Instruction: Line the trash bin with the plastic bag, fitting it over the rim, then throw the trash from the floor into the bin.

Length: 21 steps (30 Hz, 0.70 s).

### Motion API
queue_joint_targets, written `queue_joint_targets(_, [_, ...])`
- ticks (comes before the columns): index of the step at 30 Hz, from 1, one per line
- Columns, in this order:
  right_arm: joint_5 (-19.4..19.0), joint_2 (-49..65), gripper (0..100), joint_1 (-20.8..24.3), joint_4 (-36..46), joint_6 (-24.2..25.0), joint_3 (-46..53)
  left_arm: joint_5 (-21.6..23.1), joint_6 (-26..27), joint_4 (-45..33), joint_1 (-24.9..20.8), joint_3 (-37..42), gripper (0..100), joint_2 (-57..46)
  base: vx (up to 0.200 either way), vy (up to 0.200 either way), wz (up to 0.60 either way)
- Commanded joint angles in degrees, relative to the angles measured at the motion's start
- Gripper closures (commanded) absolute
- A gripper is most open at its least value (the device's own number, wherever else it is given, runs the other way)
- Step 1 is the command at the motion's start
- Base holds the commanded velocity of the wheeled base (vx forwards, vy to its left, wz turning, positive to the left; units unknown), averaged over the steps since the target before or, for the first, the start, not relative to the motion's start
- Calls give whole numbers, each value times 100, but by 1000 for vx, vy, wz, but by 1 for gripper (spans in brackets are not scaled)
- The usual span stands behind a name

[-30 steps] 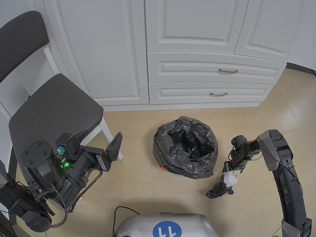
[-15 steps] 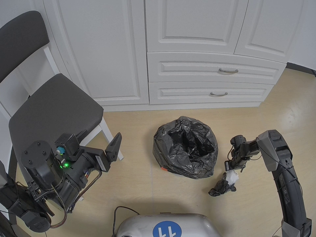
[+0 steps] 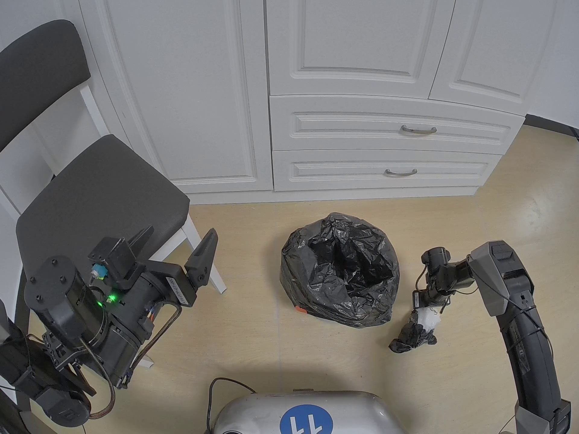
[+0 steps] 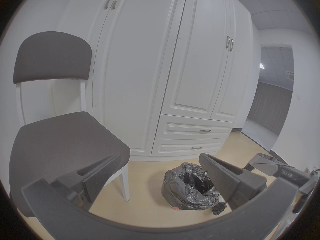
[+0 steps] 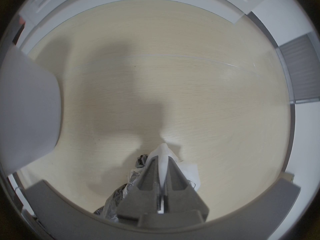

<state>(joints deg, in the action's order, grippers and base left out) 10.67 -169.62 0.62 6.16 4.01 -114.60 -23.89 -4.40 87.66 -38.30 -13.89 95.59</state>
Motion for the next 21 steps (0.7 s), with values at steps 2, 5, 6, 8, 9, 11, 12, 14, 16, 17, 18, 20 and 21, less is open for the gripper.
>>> queue_joint_targets(2, [102, -45, 100, -9, -203, 513, 1, -1, 115, 5, -28, 88, 0, -163, 0, 0, 0])
queue_joint_targets(5, [278, -150, 100, -27, -1169, 1049, 1, -1, 168, 5, -28, 61, 0, -163, 0, 0, 0])
queue_joint_targets(6, [296, -159, 100, -27, -1292, 1084, 1, -1, 168, 5, -28, 70, 0, -163, 0, 0, 0])
queue_joint_targets(8, [392, -212, 100, -71, -1908, 1181, 1, -1, 185, 14, -28, 70, 0, -216, 0, 0, 0])
queue_joint_targets(9, [419, -221, 100, -71, -2066, 1190, 1, -1, 185, 5, -28, 70, 0, -233, 0, 0, 0])
queue_joint_targets(11, [480, -229, 100, -80, -2435, 1207, 1, -1, 194, 5, -28, 70, 0, -286, 0, 0, 0])
queue_joint_targets(12, [507, -229, 100, -80, -2787, 1251, 87, -1, 238, 5, -28, 61, 0, -321, 0, 0, 0])
queue_joint_targets(14, [515, -185, 100, -89, -3182, 1366, 272, -1, 308, 14, -28, 79, 0, -383, 0, 0, 0])
queue_joint_targets(16, [515, -133, 100, -115, -3542, 1480, 456, -1, 361, 5, -28, 88, 0, -453, 0, 0, 0])
queue_joint_targets(17, [515, -106, 100, -124, -3727, 1541, 553, -1, 379, 5, -28, 88, 0, -488, 0, 0, 0])
queue_joint_targets(18, [515, -71, 100, -124, -3868, 1594, 632, -1, 387, 5, -28, 88, 0, -497, 0, 0, 0])
queue_joint_targets(20, [515, 17, 100, -168, -4149, 1682, 799, -1, 387, 14, -28, 79, 0, -515, 0, 0, 0])
queue_joint_targets(21, [507, 69, 100, -185, -4237, 1717, 861, -1, 396, 14, -28, 79, 0, -523, 0, 0, 0])
